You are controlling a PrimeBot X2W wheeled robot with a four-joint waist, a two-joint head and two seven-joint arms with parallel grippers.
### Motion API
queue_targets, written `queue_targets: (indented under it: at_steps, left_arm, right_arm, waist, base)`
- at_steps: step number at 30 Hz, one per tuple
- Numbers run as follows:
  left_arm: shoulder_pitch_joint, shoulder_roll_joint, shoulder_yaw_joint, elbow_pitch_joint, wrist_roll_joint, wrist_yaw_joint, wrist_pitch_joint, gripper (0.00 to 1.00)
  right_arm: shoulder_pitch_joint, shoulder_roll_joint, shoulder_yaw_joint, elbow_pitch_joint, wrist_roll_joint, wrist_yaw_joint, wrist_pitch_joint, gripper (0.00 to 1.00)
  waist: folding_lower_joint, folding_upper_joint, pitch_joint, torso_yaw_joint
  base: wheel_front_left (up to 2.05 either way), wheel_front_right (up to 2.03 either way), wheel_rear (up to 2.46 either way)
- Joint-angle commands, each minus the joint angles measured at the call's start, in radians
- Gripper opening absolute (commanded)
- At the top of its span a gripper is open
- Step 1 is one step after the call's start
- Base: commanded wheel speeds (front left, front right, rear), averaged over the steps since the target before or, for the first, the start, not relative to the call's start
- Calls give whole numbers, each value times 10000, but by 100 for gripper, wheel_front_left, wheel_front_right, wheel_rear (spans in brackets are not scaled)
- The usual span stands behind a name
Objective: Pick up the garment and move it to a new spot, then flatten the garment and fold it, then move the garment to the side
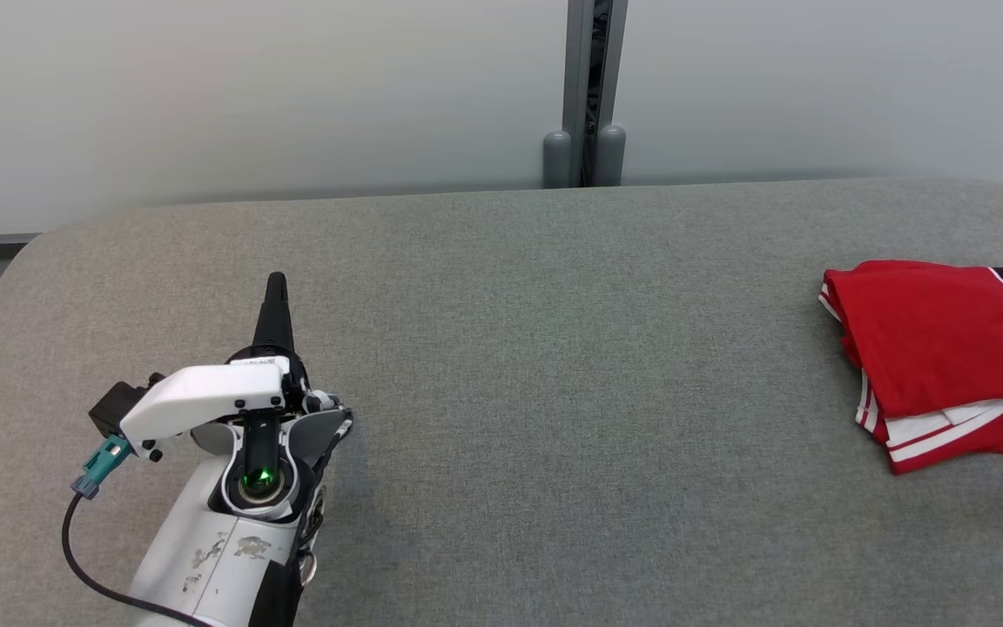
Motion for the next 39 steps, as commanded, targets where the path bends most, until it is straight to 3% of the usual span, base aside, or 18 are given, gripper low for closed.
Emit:
queue_targets:
  at_steps: [1,39]
  left_arm:
    - [-73,30,13,-2,-27,-28,-11,0]
    - [-72,31,14,-4,-27,-28,-11,0]
  right_arm:
    - [-37,-67,21,-8,53,7,-15,0]
    - [-32,-72,39,-8,57,7,-25,0]
  waist:
    - [0,-1,0,0]
    - [0,-1,0,0]
  base:
    - [0,0,0]
    - [0,0,0]
